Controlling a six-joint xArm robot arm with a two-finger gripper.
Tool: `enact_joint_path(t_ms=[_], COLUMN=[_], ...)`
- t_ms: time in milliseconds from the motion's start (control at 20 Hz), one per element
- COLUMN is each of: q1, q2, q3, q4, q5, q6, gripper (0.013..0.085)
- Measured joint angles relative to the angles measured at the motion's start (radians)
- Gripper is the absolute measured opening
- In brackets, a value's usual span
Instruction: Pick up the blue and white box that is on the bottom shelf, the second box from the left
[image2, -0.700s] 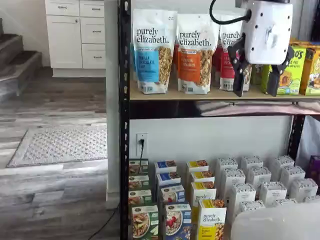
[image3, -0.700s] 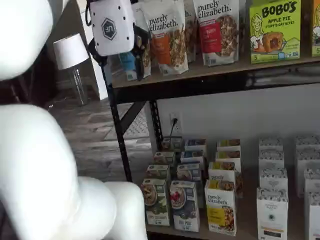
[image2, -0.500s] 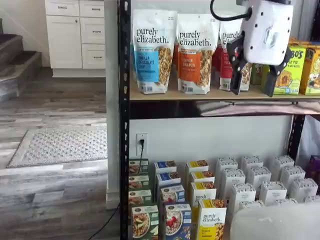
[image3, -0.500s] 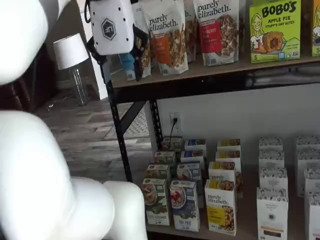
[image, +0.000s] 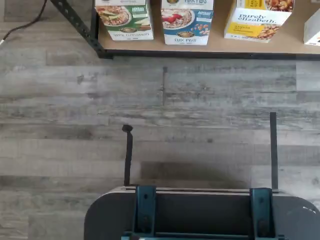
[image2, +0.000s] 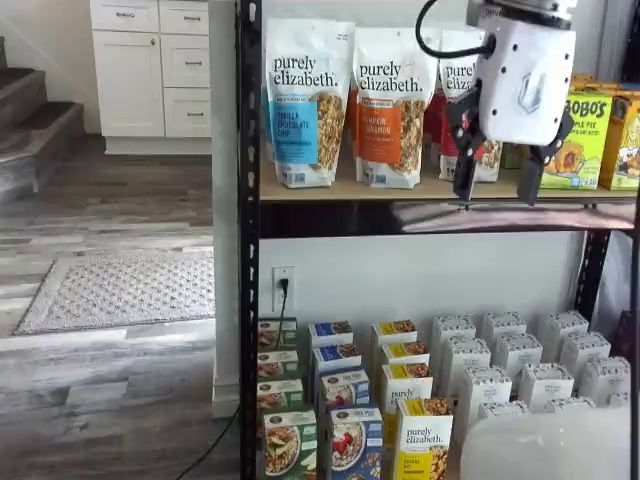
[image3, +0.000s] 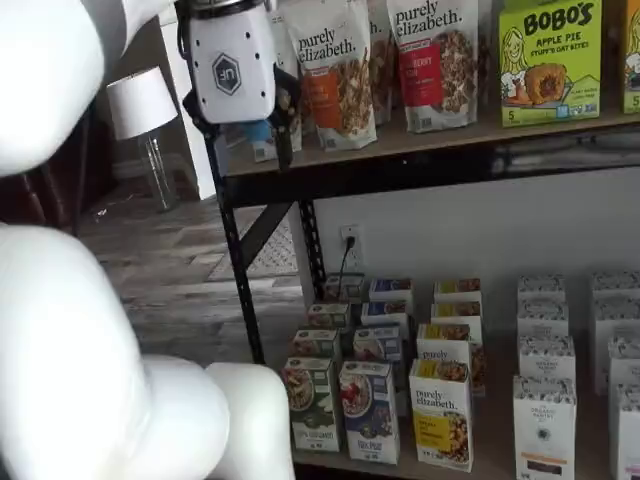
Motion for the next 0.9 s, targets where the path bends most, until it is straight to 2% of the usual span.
enact_joint_path(t_ms=[200, 350, 550, 900], q1=[0.024, 0.021, 0.038, 0.058], q2=[0.0, 0.0, 0.006, 0.023], q3=[0.046, 0.084, 0.135, 0.209], q4=[-0.025, -0.021, -0.036, -0.036], q5=[-0.053, -0.098, -0.159, -0.249], q6=[0.013, 0.009, 0.02, 0.036], gripper=[0.085, 0.085, 0.085, 0.085])
